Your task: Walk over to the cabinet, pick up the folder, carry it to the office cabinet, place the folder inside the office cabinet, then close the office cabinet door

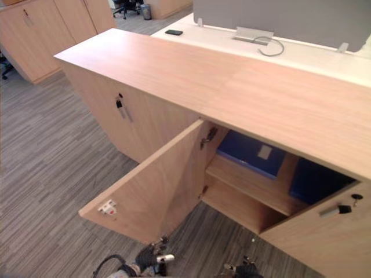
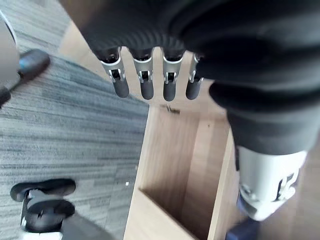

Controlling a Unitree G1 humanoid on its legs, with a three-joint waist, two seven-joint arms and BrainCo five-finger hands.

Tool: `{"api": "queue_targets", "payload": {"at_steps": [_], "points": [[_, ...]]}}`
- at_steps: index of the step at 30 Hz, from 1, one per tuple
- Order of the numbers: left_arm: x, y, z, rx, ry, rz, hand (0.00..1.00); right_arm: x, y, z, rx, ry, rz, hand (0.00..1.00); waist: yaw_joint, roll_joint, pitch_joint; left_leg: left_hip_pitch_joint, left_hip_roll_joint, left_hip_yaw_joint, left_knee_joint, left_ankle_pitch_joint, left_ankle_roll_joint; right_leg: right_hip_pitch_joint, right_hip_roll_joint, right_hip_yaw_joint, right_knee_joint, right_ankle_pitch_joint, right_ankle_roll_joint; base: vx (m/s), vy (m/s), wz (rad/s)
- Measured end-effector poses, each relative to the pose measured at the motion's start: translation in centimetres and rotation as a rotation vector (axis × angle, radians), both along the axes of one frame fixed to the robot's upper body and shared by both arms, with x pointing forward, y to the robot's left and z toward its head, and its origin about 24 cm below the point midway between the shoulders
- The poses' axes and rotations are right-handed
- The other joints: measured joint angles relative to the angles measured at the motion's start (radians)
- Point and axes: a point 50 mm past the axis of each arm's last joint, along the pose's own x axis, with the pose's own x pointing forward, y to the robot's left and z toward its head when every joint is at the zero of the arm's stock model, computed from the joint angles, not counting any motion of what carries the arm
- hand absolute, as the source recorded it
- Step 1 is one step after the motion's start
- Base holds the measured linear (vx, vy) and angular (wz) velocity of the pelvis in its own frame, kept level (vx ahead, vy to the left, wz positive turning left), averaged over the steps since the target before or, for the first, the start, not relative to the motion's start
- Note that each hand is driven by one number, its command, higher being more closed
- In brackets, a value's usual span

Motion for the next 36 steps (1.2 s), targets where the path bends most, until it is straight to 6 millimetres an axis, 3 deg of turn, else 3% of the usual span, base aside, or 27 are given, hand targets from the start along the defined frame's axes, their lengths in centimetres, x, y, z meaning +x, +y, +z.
{"api": "queue_targets", "payload": {"at_steps": [2,7,11,20,24,26,28,29,30,31,32,34,36], "points": [[-0.3,3.0,-0.9,0.073,0.055,0.164,0.0,-0.1,0.2,-0.1,0.008,0.003,-0.003,0.0,0.001,-0.003,0.001,-0.002,-0.006,0.0,-0.001,-0.003,0.004,0.009,0.007,0.007,-0.029,0.0,0.0,-0.02,0.027,0.01],[-1.5,6.7,-1.7,0.192,0.119,0.416,0.0,-0.4,0.6,-0.2,0.021,0.018,-0.005,0.0,0.001,-0.022,0.007,0.002,-0.005,-0.006,-0.001,-0.007,0.009,0.036,0.028,0.007,-0.07,0.003,-0.004,0.05,-0.016,0.06],[-2.5,6.9,-2.3,0.193,0.168,0.517,0.0,-0.5,1.1,-0.4,0.03,0.027,0.0,0.0,0.005,-0.041,0.001,0.005,0.0,-0.007,-0.001,-0.009,0.007,0.04,0.037,0.009,-0.067,0.025,-0.008,0.09,-0.049,0.04],[-2.8,6.9,-2.5,0.194,0.177,0.564,0.0,-0.2,1.6,-0.4,0.045,0.022,0.001,0.0,0.007,-0.055,0.002,0.054,0.021,0.012,-0.001,-0.031,-0.024,0.076,0.061,0.021,-0.078,0.015,-0.012,0.06,-0.044,-0.1],[-2.8,7.2,-2.5,0.192,0.177,0.614,0.0,-0.1,1.8,-0.4,0.053,0.018,-0.01,0.0,0.01,-0.065,0.008,0.054,0.017,0.002,-0.001,-0.032,-0.024,0.076,0.054,0.013,-0.061,0.001,-0.009,0.01,-0.004,0.07],[-2.6,6.9,-2.3,0.183,0.165,0.61,0.0,-0.1,1.8,-0.4,0.062,0.014,-0.039,0.0,0.012,-0.073,0.013,0.054,-0.004,-0.007,-0.001,-0.036,-0.017,0.07,0.023,0.001,-0.02,-0.019,-0.015,0.02,0.027,0.16],[-2.3,6.5,-2.0,0.176,0.139,0.582,0.0,-0.3,1.3,-0.4,0.063,0.007,-0.095,0.0,0.012,-0.073,0.015,0.057,-0.035,-0.013,-0.001,-0.058,0.006,0.058,-0.026,-0.012,0.037,-0.037,-0.04,0.04,0.114,0.19],[-2.0,6.1,-1.7,0.161,0.119,0.565,0.0,-0.4,0.9,-0.3,0.065,-0.001,-0.137,0.0,0.012,-0.069,0.019,0.062,-0.044,-0.019,-0.001,-0.061,0.011,0.025,-0.07,-0.021,0.153,-0.043,-0.063,0.05,0.127,0.19],[-1.8,6.0,-1.6,0.158,0.108,0.559,0.0,-0.4,0.9,-0.3,0.067,-0.003,-0.154,0.0,0.015,-0.07,0.025,0.071,-0.048,-0.019,-0.001,-0.06,0.014,-0.002,-0.097,-0.025,0.227,-0.041,-0.099,0.04,0.188,0.09],[-1.6,5.8,-1.4,0.149,0.091,0.549,0.0,-0.3,0.9,-0.3,0.07,-0.02,-0.2,0.0,0.021,-0.069,0.042,0.106,-0.047,-0.017,0.002,-0.065,0.029,-0.035,-0.147,-0.047,0.364,-0.008,-0.169,0.02,0.187,-0.12],[-1.3,5.6,-1.2,0.139,0.077,0.542,0.0,0.1,0.8,-0.1,0.061,-0.038,-0.206,0.0,0.025,-0.056,0.06,0.142,-0.03,-0.01,0.005,-0.075,0.042,-0.051,-0.161,-0.058,0.448,-0.002,-0.212,0.01,0.207,-0.17],[-0.9,5.5,-1.0,0.139,0.067,0.518,0.0,0.5,1.4,0.0,0.08,-0.06,-0.217,0.0,0.03,-0.061,0.065,0.157,-0.004,-0.005,0.004,-0.082,0.042,-0.091,-0.125,-0.078,0.474,-0.039,-0.19,-0.03,0.083,-0.09],[-0.5,5.5,-0.8,0.14,0.051,0.494,0.0,0.5,2.1,0.0,0.1,-0.083,-0.24,0.0,0.029,-0.077,0.071,0.175,-0.008,-0.009,0.004,-0.086,0.041,-0.107,-0.085,-0.082,0.446,-0.034,-0.185,-0.05,-0.002,0.1]]}}
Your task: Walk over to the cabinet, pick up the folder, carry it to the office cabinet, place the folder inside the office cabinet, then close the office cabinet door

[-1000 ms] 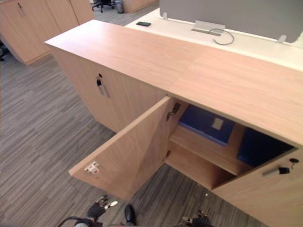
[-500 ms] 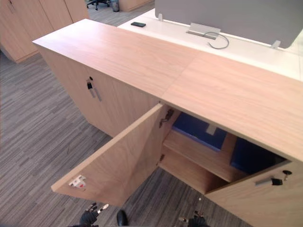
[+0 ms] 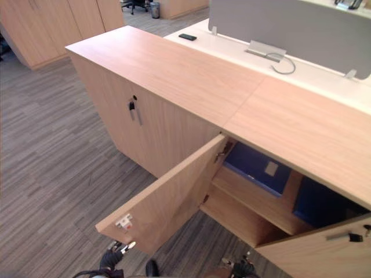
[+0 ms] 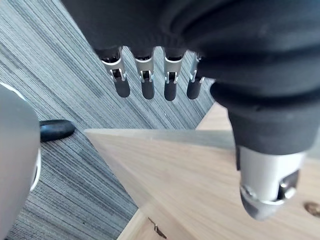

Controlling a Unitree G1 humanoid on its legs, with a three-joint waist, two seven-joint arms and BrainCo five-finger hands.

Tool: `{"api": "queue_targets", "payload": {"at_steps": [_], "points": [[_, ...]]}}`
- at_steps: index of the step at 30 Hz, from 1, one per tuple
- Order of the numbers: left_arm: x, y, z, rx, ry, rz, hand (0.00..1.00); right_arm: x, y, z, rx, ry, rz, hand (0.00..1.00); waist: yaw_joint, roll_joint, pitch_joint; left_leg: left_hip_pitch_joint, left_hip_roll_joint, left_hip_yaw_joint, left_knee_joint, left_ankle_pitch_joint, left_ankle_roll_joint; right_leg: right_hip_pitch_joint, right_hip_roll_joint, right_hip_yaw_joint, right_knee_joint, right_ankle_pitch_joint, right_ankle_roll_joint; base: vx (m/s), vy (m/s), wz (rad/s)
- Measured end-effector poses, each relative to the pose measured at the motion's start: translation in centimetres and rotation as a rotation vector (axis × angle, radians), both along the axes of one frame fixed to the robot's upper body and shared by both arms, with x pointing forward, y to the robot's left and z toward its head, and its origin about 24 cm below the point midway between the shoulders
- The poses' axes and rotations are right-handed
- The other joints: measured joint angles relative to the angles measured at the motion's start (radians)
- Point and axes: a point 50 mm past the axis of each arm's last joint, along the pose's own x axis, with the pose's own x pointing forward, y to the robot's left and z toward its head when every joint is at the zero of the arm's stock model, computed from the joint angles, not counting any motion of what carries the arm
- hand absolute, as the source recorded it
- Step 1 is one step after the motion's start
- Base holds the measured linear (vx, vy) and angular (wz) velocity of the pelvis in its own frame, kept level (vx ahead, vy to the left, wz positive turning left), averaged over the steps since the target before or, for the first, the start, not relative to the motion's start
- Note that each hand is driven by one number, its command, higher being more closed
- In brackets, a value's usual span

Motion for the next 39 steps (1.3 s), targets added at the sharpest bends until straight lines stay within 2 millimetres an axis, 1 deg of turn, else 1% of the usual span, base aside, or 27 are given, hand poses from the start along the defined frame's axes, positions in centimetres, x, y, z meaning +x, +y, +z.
{"api": "queue_targets", "payload": {"at_steps": [1,2,3,4,5,6,7,8,11,13,17,21,23,25,26,27,28,29,30,31,32,33,34,35,36,37,39], "points": [[0.1,0.0,0.1,0.002,-0.007,-0.006,0.0,-0.4,0.2,-0.1,0.008,0.002,-0.01,0.0,0.001,-0.017,-0.004,0.005,-0.019,-0.003,-0.003,-0.011,-0.008,0.002,0.029,0.002,-0.054,0.013,-0.006,-0.04,-0.05,0.13],[0.1,-0.1,0.1,0.0,-0.007,-0.007,0.0,-0.7,0.2,-0.1,0.011,0.008,-0.017,0.0,0.003,-0.019,-0.012,0.005,-0.026,-0.006,-0.004,-0.015,-0.006,0.015,0.029,0.0,-0.082,-0.006,0.002,-0.03,-0.061,0.04],[0.0,-0.3,0.2,-0.006,-0.011,-0.003,0.0,-0.9,0.3,-0.2,0.015,0.012,-0.022,0.0,0.006,-0.016,-0.021,-0.001,-0.028,-0.006,-0.004,-0.02,-0.001,0.044,0.06,0.011,-0.161,-0.026,0.034,-0.02,-0.05,-0.05],[0.1,-0.4,0.3,-0.009,-0.016,-0.001,0.0,-0.9,0.3,-0.2,0.017,0.01,-0.023,0.0,0.006,-0.012,-0.019,-0.005,-0.022,-0.005,-0.004,-0.019,-0.004,0.066,0.087,0.011,-0.226,-0.028,0.07,-0.03,-0.062,-0.09],[0.0,-0.6,0.3,-0.016,-0.017,0.004,0.0,-0.9,0.3,-0.2,0.018,0.008,-0.026,0.0,0.007,-0.002,-0.019,-0.008,-0.008,-0.001,-0.004,-0.015,-0.009,0.074,0.117,0.01,-0.272,-0.015,0.071,-0.05,-0.076,-0.15],[-0.2,-0.6,0.2,-0.022,-0.015,0.021,0.0,-1.2,0.3,-0.2,0.021,0.015,-0.029,0.0,0.013,0.002,-0.03,-0.016,0.012,0.009,-0.004,-0.011,-0.018,0.079,0.16,0.012,-0.326,-0.001,0.072,-0.04,-0.079,-0.19],[-0.2,-0.6,0.2,-0.022,-0.015,0.027,0.0,-1.4,0.3,-0.3,0.022,0.018,-0.03,0.0,0.018,0.001,-0.031,-0.015,0.022,0.012,-0.004,-0.011,-0.024,0.08,0.173,0.014,-0.343,0.004,0.069,-0.02,-0.078,-0.24],[-0.4,-0.2,0.2,-0.017,-0.013,0.051,0.0,-1.6,0.3,-0.3,0.023,0.022,-0.031,0.0,0.027,0.001,-0.034,-0.015,0.035,0.016,-0.004,-0.003,-0.038,0.08,0.191,0.018,-0.365,0.007,0.07,0.01,-0.058,-0.18],[-1.3,0.0,0.0,-0.021,0.009,0.076,0.0,-1.7,0.2,-0.3,0.021,0.025,-0.032,0.0,0.031,0.004,-0.04,-0.013,0.053,0.024,-0.004,-0.001,-0.045,0.088,0.22,0.028,-0.387,0.02,0.065,0.03,-0.062,-0.14],[-2.0,0.1,-0.2,-0.023,0.028,0.085,0.0,-1.7,0.4,-0.3,0.023,0.028,-0.024,0.0,0.033,0.004,-0.055,-0.015,0.061,0.024,-0.004,-0.005,-0.052,0.09,0.237,0.029,-0.402,0.021,0.063,0.04,-0.031,-0.03],[-2.1,0.1,-0.3,-0.018,0.032,0.079,0.0,-1.3,1.0,-0.4,0.03,0.028,0.019,0.0,0.039,0.007,-0.064,-0.014,0.068,0.022,-0.004,-0.011,-0.06,0.105,0.257,0.03,-0.432,0.033,0.059,0.03,-0.008,-0.01],[-2.1,0.4,-0.2,-0.007,0.032,0.065,0.0,-0.9,1.2,-0.5,0.033,0.036,0.051,0.0,0.044,0.011,-0.063,-0.026,0.068,0.015,0.011,-0.017,-0.061,0.105,0.259,0.028,-0.44,0.035,0.057,0.0,0.017,0.06],[-1.6,0.6,0.0,-0.004,0.016,0.064,0.0,-0.7,1.0,-0.5,0.028,0.038,0.063,0.0,0.043,0.007,-0.054,-0.119,0.087,0.002,0.184,-0.096,-0.059,0.102,0.252,0.015,-0.44,0.04,0.054,-0.04,0.005,0.15],[-1.5,0.7,0.1,-0.004,0.007,0.07,0.0,-0.6,0.7,-0.4,0.021,0.038,0.062,0.0,0.054,0.023,-0.042,-0.142,0.111,0.002,0.258,-0.132,-0.058,0.105,0.26,0.021,-0.44,0.041,0.053,-0.03,-0.007,-0.08],[-1.5,0.8,0.2,-0.002,0.002,0.073,0.0,-0.6,0.6,-0.4,0.017,0.038,0.061,0.0,0.056,0.024,-0.04,-0.14,0.116,0.001,0.268,-0.139,-0.06,0.106,0.258,0.029,-0.44,0.042,0.053,-0.06,0.018,-0.2],[-1.7,1.0,0.5,0.005,-0.01,0.077,0.0,-0.7,0.4,-0.4,0.013,0.038,0.059,0.0,0.051,0.028,-0.04,-0.14,0.119,0.002,0.266,-0.137,-0.062,0.099,0.257,0.034,-0.443,0.042,0.052,-0.06,0.024,-0.16],[-1.6,1.0,0.6,0.006,-0.016,0.077,0.0,-0.7,0.3,-0.4,0.011,0.038,0.052,0.0,0.05,0.028,-0.04,-0.142,0.121,0.002,0.265,-0.136,-0.063,0.094,0.256,0.035,-0.444,0.043,0.051,-0.07,0.032,-0.12],[-1.6,0.9,0.8,0.006,-0.025,0.076,0.0,-0.8,0.1,-0.4,0.009,0.041,0.043,0.0,0.048,0.021,-0.041,-0.159,0.122,-0.009,0.284,-0.146,-0.058,0.076,0.246,0.033,-0.445,0.044,0.049,-0.06,0.009,-0.19],[-1.6,0.9,0.8,0.006,-0.029,0.079,0.0,-0.9,-0.3,-0.3,0.002,0.037,0.019,0.0,0.043,0.031,-0.041,-0.201,0.145,-0.071,0.369,-0.184,-0.039,0.052,0.239,0.042,-0.437,0.05,0.044,-0.04,0.006,-0.22],[-1.6,0.9,0.8,0.004,-0.028,0.085,0.0,-1.0,-0.6,-0.3,-0.002,0.04,0.007,0.0,0.04,0.032,-0.041,-0.217,0.159,-0.098,0.398,-0.194,-0.047,0.041,0.235,0.047,-0.433,0.054,0.047,0.03,0.038,-0.27],[-1.7,0.7,0.8,-0.002,-0.027,0.102,0.0,-1.1,-1.1,-0.2,-0.019,0.043,0.001,0.0,0.034,0.052,-0.04,-0.224,0.185,-0.152,0.415,-0.199,-0.055,0.03,0.22,0.06,-0.415,0.063,0.055,0.09,0.089,-0.12],[-1.7,0.5,0.7,-0.009,-0.028,0.105,0.0,-1.3,-1.5,-0.2,-0.03,0.048,-0.001,0.0,0.029,0.054,-0.037,-0.223,0.198,-0.179,0.412,-0.195,-0.062,0.021,0.212,0.061,-0.406,0.068,0.062,0.11,0.218,-0.07],[-1.4,-0.3,0.8,-0.027,-0.039,0.104,0.0,-1.7,-2.3,-0.1,-0.047,0.055,-0.016,0.0,0.026,0.078,-0.039,-0.213,0.221,-0.222,0.378,-0.172,-0.092,0.002,0.194,0.065,-0.381,0.074,0.073,0.1,0.351,0.0],[-1.1,-1.2,0.9,-0.048,-0.051,0.099,0.0,-1.8,-2.7,0.0,-0.053,0.053,-0.044,0.0,0.026,0.103,-0.03,-0.176,0.203,-0.244,0.31,-0.179,-0.149,-0.004,0.169,0.074,-0.366,0.087,0.092,0.07,0.457,0.11],[-0.8,-1.6,1.1,-0.059,-0.067,0.096,0.0,-1.9,-2.7,0.0,-0.055,0.049,-0.049,0.0,0.019,0.098,-0.03,-0.167,0.175,-0.231,0.274,-0.18,-0.155,-0.018,0.141,0.079,-0.357,0.1,0.11,0.02,0.43,0.09],[-0.3,-1.8,1.6,-0.061,-0.096,0.081,0.0,-1.7,-2.4,0.0,-0.047,0.036,-0.065,0.0,0.022,0.079,-0.027,-0.167,0.129,-0.209,0.254,-0.167,-0.142,-0.037,0.095,0.09,-0.356,0.123,0.12,-0.02,0.307,0.07],[-0.2,-1.9,2.1,-0.06,-0.12,0.057,0.0,-1.4,-2.1,0.1,-0.04,0.019,-0.068,0.0,0.023,0.068,-0.027,-0.148,0.091,-0.181,0.235,-0.164,-0.135,-0.035,0.059,0.109,-0.373,0.151,0.124,-0.03,0.18,-0.2]]}}
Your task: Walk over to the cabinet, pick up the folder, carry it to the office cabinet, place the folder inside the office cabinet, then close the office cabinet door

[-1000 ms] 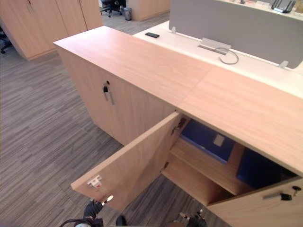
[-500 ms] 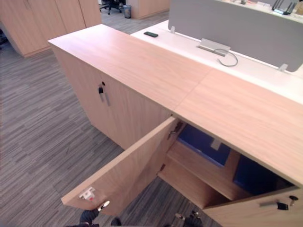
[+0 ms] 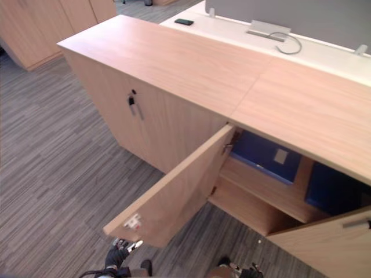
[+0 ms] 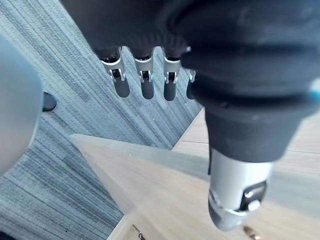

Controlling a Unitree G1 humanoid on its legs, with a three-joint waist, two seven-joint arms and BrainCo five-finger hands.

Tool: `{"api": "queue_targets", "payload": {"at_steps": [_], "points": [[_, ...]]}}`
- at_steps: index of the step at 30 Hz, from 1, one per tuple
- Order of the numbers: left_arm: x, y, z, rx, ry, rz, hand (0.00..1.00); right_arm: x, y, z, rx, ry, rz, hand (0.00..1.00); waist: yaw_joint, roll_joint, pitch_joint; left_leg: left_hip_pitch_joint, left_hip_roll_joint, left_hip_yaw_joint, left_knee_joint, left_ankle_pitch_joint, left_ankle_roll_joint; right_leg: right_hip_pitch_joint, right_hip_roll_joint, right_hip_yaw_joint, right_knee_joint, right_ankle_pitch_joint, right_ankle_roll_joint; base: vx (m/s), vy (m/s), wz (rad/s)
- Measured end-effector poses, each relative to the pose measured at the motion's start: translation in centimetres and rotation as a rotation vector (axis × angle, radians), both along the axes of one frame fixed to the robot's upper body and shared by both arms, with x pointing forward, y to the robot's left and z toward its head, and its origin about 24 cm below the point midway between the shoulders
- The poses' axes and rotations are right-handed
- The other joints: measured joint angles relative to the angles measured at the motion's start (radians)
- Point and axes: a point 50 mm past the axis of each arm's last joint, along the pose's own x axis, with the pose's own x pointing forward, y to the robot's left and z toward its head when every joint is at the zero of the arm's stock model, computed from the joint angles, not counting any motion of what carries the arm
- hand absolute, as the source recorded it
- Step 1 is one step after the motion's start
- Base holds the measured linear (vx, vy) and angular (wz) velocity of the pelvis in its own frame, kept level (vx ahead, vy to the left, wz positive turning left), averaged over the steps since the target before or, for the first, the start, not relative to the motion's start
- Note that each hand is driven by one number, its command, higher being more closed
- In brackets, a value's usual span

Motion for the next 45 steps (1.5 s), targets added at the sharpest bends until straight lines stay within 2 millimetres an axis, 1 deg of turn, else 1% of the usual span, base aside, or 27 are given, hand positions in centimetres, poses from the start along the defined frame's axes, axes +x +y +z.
{"api": "queue_targets", "payload": {"at_steps": [1,2,3,4,6,9,10,12,15,18,21,23,26,29,37,38,39,42,44,45], "points": [[-0.1,0.3,0.2,0.015,-0.008,-0.023,0.0,0.4,0.1,0.2,-0.003,-0.019,0.006,0.0,0.002,0.0,-0.003,0.014,-0.016,0.027,-0.016,-0.016,0.012,0.001,-0.014,0.023,-0.015,0.015,0.004,-0.05,0.171,-0.4],[-0.2,0.7,0.2,0.028,-0.004,-0.042,0.0,0.8,0.6,0.3,0.002,-0.035,0.026,0.0,0.002,0.003,-0.012,0.018,-0.023,0.042,-0.019,-0.027,0.023,-0.001,-0.015,0.04,-0.032,0.023,0.002,-0.04,0.142,-0.37],[-0.2,1.0,0.3,0.039,-0.003,-0.049,0.0,1.1,0.9,0.3,0.005,-0.043,0.04,0.0,0.0,0.003,-0.013,0.02,-0.022,0.053,-0.021,-0.028,0.023,0.0,-0.013,0.043,-0.042,0.027,0.005,-0.02,0.077,-0.28],[0.0,1.2,0.4,0.055,-0.006,-0.063,0.0,1.4,1.3,0.4,0.012,-0.056,0.054,0.0,-0.002,0.0,-0.013,0.029,-0.011,0.089,-0.031,-0.028,0.022,-0.001,-0.005,0.05,-0.053,0.028,0.005,0.0,0.007,-0.18],[-0.1,1.2,0.3,0.057,0.0,-0.066,0.0,1.5,1.5,0.4,0.013,-0.054,0.079,0.0,0.0,0.0,-0.015,0.049,0.0,0.117,-0.063,-0.023,0.014,-0.001,0.008,0.063,-0.061,0.028,0.005,0.03,-0.031,-0.17],[-1.0,1.1,-0.4,0.054,0.044,-0.068,0.0,1.4,1.4,0.3,0.013,-0.047,0.079,0.0,0.01,0.007,-0.022,0.085,0.02,0.136,-0.126,0.03,-0.01,0.0,0.036,0.067,-0.06,0.027,0.006,0.09,-0.056,-0.1],[-1.2,1.0,-0.5,0.055,0.054,-0.076,0.0,1.4,1.4,0.3,0.013,-0.047,0.08,0.0,0.01,0.008,-0.023,0.094,0.02,0.137,-0.145,0.046,-0.003,0.0,0.042,0.065,-0.06,0.027,0.009,0.08,-0.03,-0.02],[-1.4,0.8,-0.8,0.052,0.07,-0.089,0.0,1.5,1.5,0.4,0.012,-0.048,0.091,0.0,0.013,0.01,-0.025,0.119,0.019,0.146,-0.189,0.072,-0.004,0.001,0.047,0.068,-0.06,0.027,0.01,0.1,0.001,-0.03],[-1.5,0.5,-0.9,0.055,0.08,-0.119,0.0,1.5,1.7,0.3,0.015,-0.043,0.12,0.0,0.017,0.007,-0.043,0.141,0.016,0.16,-0.208,0.076,-0.004,0.002,0.05,0.093,-0.061,0.027,0.01,0.08,0.03,-0.11],[-1.8,0.8,-1.3,0.075,0.106,-0.155,0.0,1.2,1.7,0.2,0.018,-0.028,0.12,0.0,0.017,0.008,-0.059,0.154,0.018,0.177,-0.215,0.076,-0.004,0.001,0.058,0.115,-0.069,0.027,0.01,0.03,0.006,-0.17],[-1.8,0.4,-1.6,0.092,0.127,-0.215,0.0,1.0,1.7,0.0,0.021,-0.016,0.119,0.0,0.014,0.01,-0.063,0.162,0.023,0.185,-0.219,0.077,-0.007,0.0,0.069,0.127,-0.076,0.027,0.011,-0.01,-0.012,-0.15],[-1.9,-0.9,-2.1,0.099,0.15,-0.331,0.0,0.9,1.8,-0.1,0.025,-0.009,0.12,0.0,0.01,0.007,-0.069,0.178,0.032,0.196,-0.231,0.08,-0.012,-0.001,0.085,0.145,-0.079,0.027,0.011,-0.02,-0.018,-0.21],[-0.9,-2.4,-2.2,0.151,0.145,-0.478,0.0,0.8,1.6,-0.1,0.022,0.0,0.121,0.0,0.006,0.01,-0.078,0.175,0.043,0.206,-0.232,0.081,-0.015,-0.012,0.102,0.162,-0.089,0.026,0.011,-0.01,-0.021,-0.16],[-0.4,-2.2,-2.1,0.194,0.134,-0.568,0.0,0.8,1.5,-0.1,0.021,0.005,0.124,0.0,-0.002,0.013,-0.079,0.166,0.05,0.214,-0.231,0.084,-0.019,-0.034,0.114,0.177,-0.087,0.028,0.009,0.0,-0.009,-0.14],[0.0,-1.1,-2.0,0.263,0.14,-0.676,0.0,0.8,1.1,-0.1,0.014,0.013,0.147,0.0,-0.003,0.013,-0.08,0.187,0.054,0.245,-0.228,0.081,-0.023,-0.035,0.126,0.216,-0.081,0.034,0.003,0.0,0.012,-0.11],[0.1,-0.9,-2.0,0.274,0.141,-0.693,0.0,0.8,1.1,-0.1,0.015,0.012,0.145,0.0,-0.004,0.009,-0.077,0.183,0.056,0.247,-0.206,0.067,-0.024,-0.036,0.126,0.224,-0.078,0.034,0.003,-0.01,0.015,-0.17],[0.2,-0.5,-1.9,0.287,0.145,-0.702,0.0,0.8,1.1,-0.1,0.02,0.01,0.139,0.0,-0.007,-0.001,-0.07,0.149,0.068,0.248,-0.103,0.014,-0.022,-0.035,0.124,0.239,-0.068,0.035,0.002,-0.01,0.02,-0.21],[0.2,-0.1,-1.9,0.297,0.15,-0.704,0.0,0.6,0.7,-0.2,0.024,0.011,0.103,0.0,-0.013,0.004,-0.062,0.109,0.093,0.255,0.057,-0.077,-0.016,-0.036,0.125,0.274,-0.045,0.036,0.001,-0.03,0.022,-0.34],[0.8,0.0,-1.7,0.31,0.137,-0.714,0.0,0.4,0.4,-0.2,0.03,0.008,0.054,0.0,-0.018,-0.006,-0.033,0.091,0.099,0.294,0.165,-0.134,-0.006,-0.063,0.113,0.309,-0.021,0.044,0.006,-0.18,0.103,-0.52],[0.8,-0.1,-1.7,0.309,0.133,-0.718,0.0,0.4,0.3,-0.1,0.032,0.006,0.047,0.0,-0.022,-0.01,-0.031,0.073,0.099,0.3,0.194,-0.148,0.0,-0.074,0.108,0.309,-0.027,0.052,0.011,-0.24,0.141,-0.42]]}}
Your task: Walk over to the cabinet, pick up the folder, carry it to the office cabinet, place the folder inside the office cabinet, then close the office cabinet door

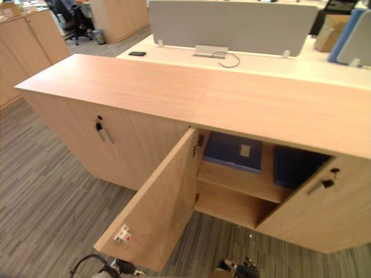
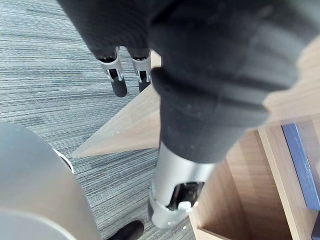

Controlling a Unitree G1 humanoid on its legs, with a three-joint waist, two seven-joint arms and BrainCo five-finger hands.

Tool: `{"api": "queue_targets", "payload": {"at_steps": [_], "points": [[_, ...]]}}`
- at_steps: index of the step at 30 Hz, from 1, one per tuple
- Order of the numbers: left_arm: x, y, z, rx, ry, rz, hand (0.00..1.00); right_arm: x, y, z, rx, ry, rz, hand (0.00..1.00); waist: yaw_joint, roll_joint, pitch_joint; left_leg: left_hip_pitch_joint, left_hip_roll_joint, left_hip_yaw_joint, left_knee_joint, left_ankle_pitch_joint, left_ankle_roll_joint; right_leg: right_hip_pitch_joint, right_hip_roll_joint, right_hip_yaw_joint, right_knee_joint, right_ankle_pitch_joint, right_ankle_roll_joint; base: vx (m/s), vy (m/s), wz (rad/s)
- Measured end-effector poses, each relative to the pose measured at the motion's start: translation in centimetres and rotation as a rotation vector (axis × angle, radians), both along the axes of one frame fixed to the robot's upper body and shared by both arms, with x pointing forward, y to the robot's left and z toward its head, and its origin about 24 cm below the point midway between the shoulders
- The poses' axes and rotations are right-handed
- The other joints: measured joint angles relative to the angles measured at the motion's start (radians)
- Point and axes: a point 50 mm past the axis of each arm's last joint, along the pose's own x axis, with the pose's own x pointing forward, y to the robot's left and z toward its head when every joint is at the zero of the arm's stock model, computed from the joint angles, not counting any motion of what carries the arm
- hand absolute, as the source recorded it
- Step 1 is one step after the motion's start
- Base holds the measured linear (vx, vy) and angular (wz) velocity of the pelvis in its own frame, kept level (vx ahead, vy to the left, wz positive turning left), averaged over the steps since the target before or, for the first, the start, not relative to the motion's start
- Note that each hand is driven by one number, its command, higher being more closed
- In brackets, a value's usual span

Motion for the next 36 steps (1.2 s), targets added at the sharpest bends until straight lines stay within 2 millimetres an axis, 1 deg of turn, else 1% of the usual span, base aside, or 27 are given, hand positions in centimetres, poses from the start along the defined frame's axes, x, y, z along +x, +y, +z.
{"api": "queue_targets", "payload": {"at_steps": [1,2,3,4,5,6,7,8,9,10,11,13,14,16,17,18,21,23,24,25,27,29,30,32,35,36], "points": [[0.4,-0.1,0.1,-0.001,-0.01,-0.013,0.0,-0.3,0.1,0.0,0.006,0.0,-0.014,0.0,-0.007,-0.014,0.006,-0.026,-0.011,0.017,0.043,-0.017,0.022,-0.013,-0.018,-0.006,-0.03,-0.002,0.008,-0.21,0.157,-0.49],[0.8,-0.7,0.3,-0.02,-0.029,-0.012,0.0,-0.5,-0.1,-0.1,0.008,0.002,-0.03,0.0,-0.002,-0.013,0.009,-0.039,-0.035,0.02,0.034,-0.031,0.047,-0.012,-0.051,-0.096,-0.078,-0.031,-0.009,-0.18,0.171,-0.7],[0.9,-1.2,0.4,-0.044,-0.035,0.011,0.0,-0.2,-0.3,0.1,0.004,-0.008,-0.036,0.0,0.003,0.005,0.015,-0.035,-0.025,0.053,0.014,-0.025,0.055,-0.016,-0.069,-0.155,-0.057,-0.063,-0.041,-0.17,0.191,-1.15],[1.0,-1.6,0.5,-0.083,-0.04,0.068,0.0,0.7,-0.8,0.4,-0.005,-0.033,-0.045,0.0,0.006,0.011,0.05,-0.011,-0.009,0.128,0.007,-0.016,0.068,-0.068,-0.126,-0.245,0.135,-0.104,-0.117,-0.15,0.189,-1.28],[0.8,-1.6,0.4,-0.101,-0.03,0.102,0.0,0.6,-1.0,0.4,-0.007,-0.034,-0.055,0.0,0.006,0.009,0.055,0.009,-0.003,0.17,-0.005,-0.01,0.063,-0.08,-0.165,-0.31,0.317,-0.145,-0.141,-0.14,0.187,-1.15],[0.7,-1.6,0.3,-0.104,-0.025,0.108,0.0,0.4,-0.9,0.3,-0.005,-0.027,-0.057,0.0,0.006,0.008,0.053,0.019,-0.001,0.185,-0.015,-0.008,0.06,-0.063,-0.173,-0.342,0.367,-0.161,-0.142,-0.06,0.153,-0.88],[0.6,-1.6,0.3,-0.116,-0.018,0.117,0.0,-0.3,-0.7,0.0,0.0,0.003,-0.054,0.0,0.008,0.005,0.052,0.039,-0.003,0.213,-0.043,0.002,0.054,-0.007,-0.158,-0.398,0.363,-0.186,-0.097,0.01,0.083,-0.8],[0.6,-1.5,0.3,-0.121,-0.014,0.127,0.0,-0.7,-0.4,-0.2,0.007,0.02,-0.041,0.0,0.014,-0.004,0.046,0.044,-0.013,0.244,-0.068,0.017,0.051,0.056,-0.106,-0.409,0.247,-0.189,-0.077,0.05,0.038,-0.79],[0.6,-1.3,0.3,-0.12,-0.013,0.131,0.0,-0.8,-0.2,-0.2,0.009,0.025,-0.029,0.0,0.017,-0.013,0.04,0.04,-0.017,0.262,-0.073,0.027,0.05,0.082,-0.073,-0.41,0.159,-0.179,-0.045,0.07,-0.021,-0.94],[0.7,-1.7,0.3,-0.135,-0.01,0.148,0.0,-0.3,-0.7,0.0,-0.009,0.016,-0.015,0.0,0.022,0.02,0.053,0.038,0.002,0.285,-0.088,0.049,0.05,0.085,-0.006,-0.4,0.052,-0.098,-0.055,0.09,-0.046,-0.9],[0.5,-1.6,0.2,-0.136,-0.005,0.155,0.0,-0.3,-0.7,0.0,-0.01,0.018,-0.007,0.0,0.021,0.03,0.052,0.038,0.009,0.298,-0.104,0.063,0.047,0.096,0.041,-0.377,-0.03,-0.059,-0.063,0.08,-0.045,-0.82],[0.3,-1.5,0.1,-0.14,0.008,0.163,0.0,-0.4,-0.6,0.0,-0.009,0.021,-0.002,0.0,0.01,0.03,0.052,0.044,0.015,0.299,-0.13,0.087,0.039,0.109,0.078,-0.368,-0.093,-0.032,-0.073,0.08,-0.064,-0.32],[0.3,-1.6,0.1,-0.142,0.009,0.163,0.0,-0.3,-0.6,-0.1,-0.009,0.019,-0.004,0.0,0.007,0.03,0.051,0.047,0.017,0.3,-0.14,0.093,0.033,0.111,0.088,-0.368,-0.106,-0.027,-0.079,0.06,-0.099,-0.19],[0.3,-1.9,0.1,-0.151,0.012,0.157,0.0,-0.2,-0.4,0.0,-0.009,0.013,-0.018,0.0,0.009,0.028,0.049,0.062,0.021,0.312,-0.171,0.108,0.02,0.116,0.116,-0.353,-0.144,-0.01,-0.089,0.02,-0.081,-0.24],[0.2,-2.1,0.1,-0.154,0.015,0.149,0.0,-0.2,-0.3,-0.1,-0.006,0.008,-0.027,0.0,0.008,0.027,0.043,0.063,0.021,0.323,-0.179,0.112,0.016,0.115,0.125,-0.343,-0.161,-0.001,-0.093,-0.01,-0.071,-0.37],[0.3,-2.7,0.1,-0.161,0.019,0.121,0.0,-0.2,-0.2,-0.1,-0.006,0.005,-0.031,0.0,0.005,0.027,0.038,0.066,0.021,0.334,-0.183,0.113,0.015,0.116,0.136,-0.327,-0.186,0.013,-0.097,-0.02,-0.067,-0.32],[0.9,-3.9,0.2,-0.178,0.014,0.058,0.0,-0.3,-0.2,-0.1,-0.002,0.001,-0.062,0.0,-0.002,0.027,0.035,0.073,0.015,0.352,-0.186,0.113,0.015,0.116,0.145,-0.304,-0.222,0.036,-0.1,-0.03,-0.051,-0.28],[1.5,-5.2,0.6,-0.202,0.004,-0.014,0.0,-0.5,0.0,-0.1,0.005,-0.002,-0.088,0.0,-0.012,0.027,0.031,0.08,0.006,0.372,-0.194,0.112,0.015,0.117,0.152,-0.277,-0.248,0.055,-0.102,-0.03,-0.036,-0.31],[1.7,-5.5,0.7,-0.206,0.001,-0.036,0.0,-0.5,0.0,-0.1,0.006,-0.002,-0.088,0.0,-0.015,0.027,0.03,0.082,0.005,0.377,-0.194,0.112,0.015,0.117,0.152,-0.272,-0.254,0.058,-0.103,-0.03,-0.032,-0.24],[2.2,-6.2,0.9,-0.217,-0.007,-0.083,0.0,-0.5,0.0,-0.1,0.006,-0.001,-0.089,0.0,-0.025,0.028,0.028,0.084,0.003,0.381,-0.194,0.112,0.015,0.116,0.153,-0.264,-0.257,0.061,-0.105,-0.02,-0.027,-0.22],[2.9,-7.3,1.3,-0.224,-0.023,-0.156,0.0,-0.6,0.0,-0.2,0.007,0.001,-0.09,0.0,-0.028,0.027,0.028,0.097,0.003,0.387,-0.194,0.111,0.014,0.116,0.157,-0.242,-0.257,0.062,-0.106,-0.01,-0.027,-0.29],[4.0,-9.3,2.1,-0.227,-0.056,-0.29,0.0,-1.0,0.0,-0.2,0.006,0.008,-0.093,0.0,-0.032,0.029,0.023,0.113,0.003,0.391,-0.194,0.11,0.014,0.115,0.163,-0.215,-0.257,0.063,-0.108,0.0,-0.025,-0.35],[4.4,-9.9,2.3,-0.229,-0.069,-0.327,0.0,-1.1,0.0,-0.2,0.006,0.009,-0.094,0.0,-0.036,0.029,0.021,0.114,0.003,0.391,-0.193,0.11,0.015,0.113,0.164,-0.209,-0.257,0.063,-0.109,0.01,-0.019,-0.31],[6.1,-12.2,3.8,-0.246,-0.14,-0.45,0.0,-1.2,0.1,-0.3,0.009,0.012,-0.093,0.0,-0.064,0.029,0.017,0.118,0.002,0.401,-0.189,0.109,0.015,0.104,0.167,-0.184,-0.257,0.065,-0.111,0.01,-0.013,-0.28],[7.8,-13.9,5.3,-0.272,-0.215,-0.508,0.0,-1.2,0.2,-0.3,0.009,0.012,-0.092,0.0,-0.078,0.03,0.016,0.135,0.003,0.405,-0.174,0.109,0.016,0.097,0.173,-0.135,-0.257,0.067,-0.115,0.03,-0.019,-0.51],[8.7,-14.5,6.0,-0.284,-0.248,-0.515,0.0,-1.3,0.1,-0.3,0.007,0.012,-0.091,0.0,-0.081,0.033,0.008,0.136,0.005,0.405,-0.155,0.11,0.016,0.085,0.177,-0.104,-0.257,0.067,-0.117,0.06,-0.033,-0.66]]}}
